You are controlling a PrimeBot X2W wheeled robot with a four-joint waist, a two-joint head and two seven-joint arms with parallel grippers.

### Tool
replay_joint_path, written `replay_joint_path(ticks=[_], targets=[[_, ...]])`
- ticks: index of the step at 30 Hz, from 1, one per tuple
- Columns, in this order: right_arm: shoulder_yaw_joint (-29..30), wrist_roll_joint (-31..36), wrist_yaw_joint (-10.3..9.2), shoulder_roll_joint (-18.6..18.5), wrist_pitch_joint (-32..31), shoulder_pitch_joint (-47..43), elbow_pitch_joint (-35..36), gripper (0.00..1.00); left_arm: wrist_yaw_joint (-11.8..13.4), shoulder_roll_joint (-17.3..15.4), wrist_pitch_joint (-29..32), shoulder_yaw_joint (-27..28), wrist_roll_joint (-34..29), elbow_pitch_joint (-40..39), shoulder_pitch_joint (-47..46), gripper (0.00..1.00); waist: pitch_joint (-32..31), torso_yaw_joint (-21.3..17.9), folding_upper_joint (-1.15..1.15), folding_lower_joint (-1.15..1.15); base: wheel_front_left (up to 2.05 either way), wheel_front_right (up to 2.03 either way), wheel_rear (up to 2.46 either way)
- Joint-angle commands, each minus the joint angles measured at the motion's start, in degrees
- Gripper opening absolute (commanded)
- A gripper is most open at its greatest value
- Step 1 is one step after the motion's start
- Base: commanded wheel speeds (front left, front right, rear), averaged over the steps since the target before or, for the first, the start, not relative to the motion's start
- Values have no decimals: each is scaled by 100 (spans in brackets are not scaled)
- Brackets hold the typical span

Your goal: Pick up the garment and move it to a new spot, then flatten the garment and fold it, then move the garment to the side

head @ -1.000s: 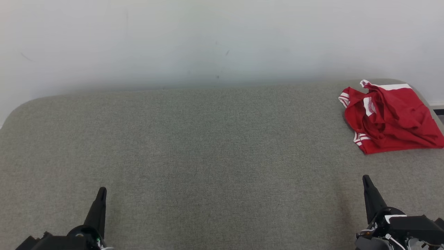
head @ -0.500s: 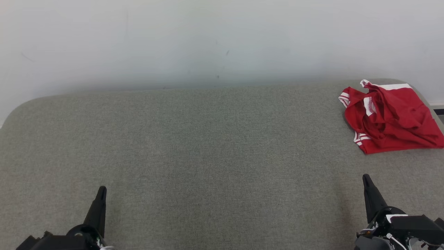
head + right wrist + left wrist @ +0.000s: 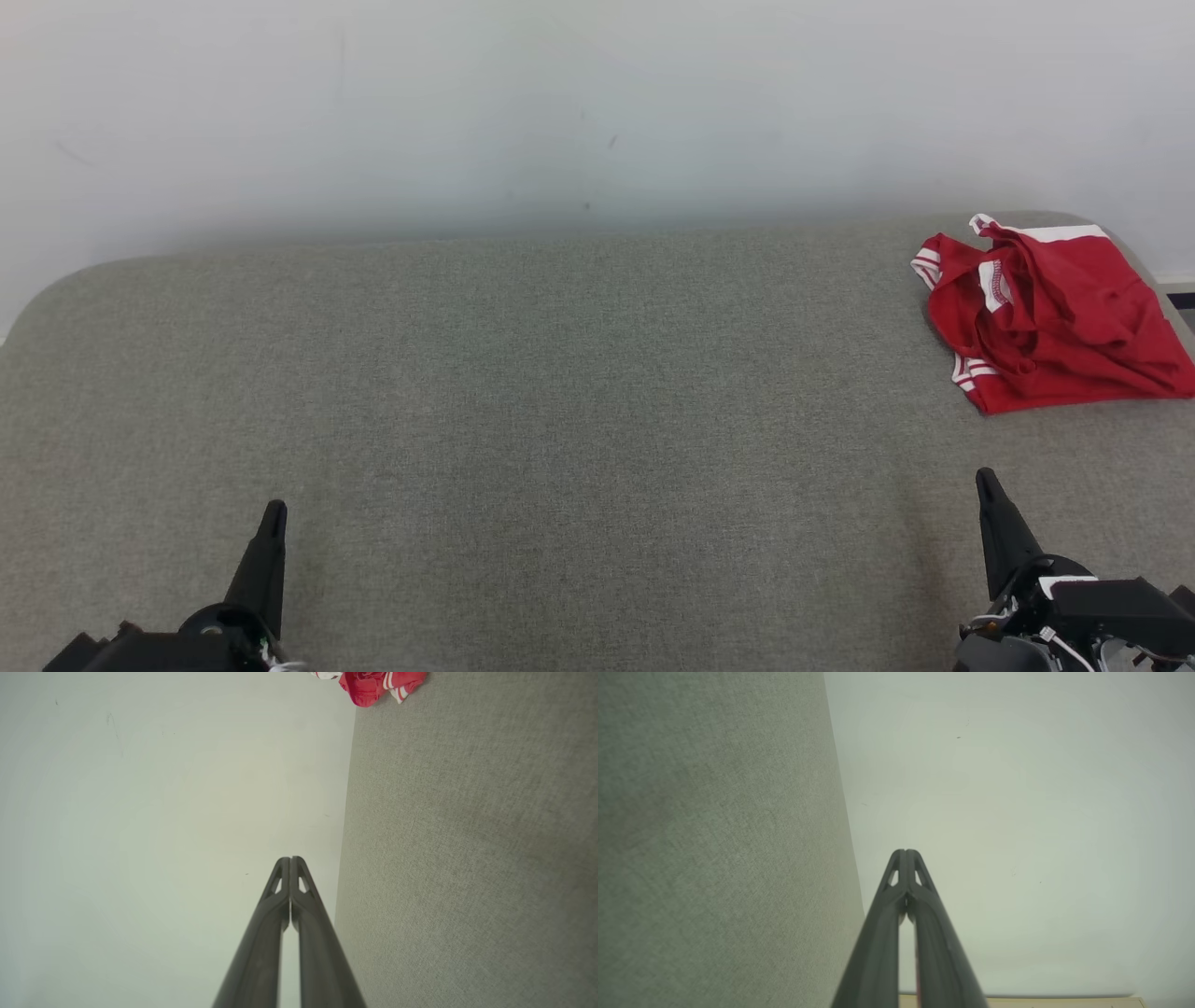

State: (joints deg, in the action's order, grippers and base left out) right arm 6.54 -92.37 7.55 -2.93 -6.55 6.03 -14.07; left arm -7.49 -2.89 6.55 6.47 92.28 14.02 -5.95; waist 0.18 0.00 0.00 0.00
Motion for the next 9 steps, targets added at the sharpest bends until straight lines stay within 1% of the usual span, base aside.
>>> replay_joint_path(ticks=[1,9], targets=[[11,-8,-12,13,-17,39,13,0,-4,5,20,18,24,12,-60,0,0,0,0,0,0,0,0],[10,-7,-12,12,-17,39,13,0,-4,5,19,17,24,11,-60,0,0,0,0,0,0,0,0]])
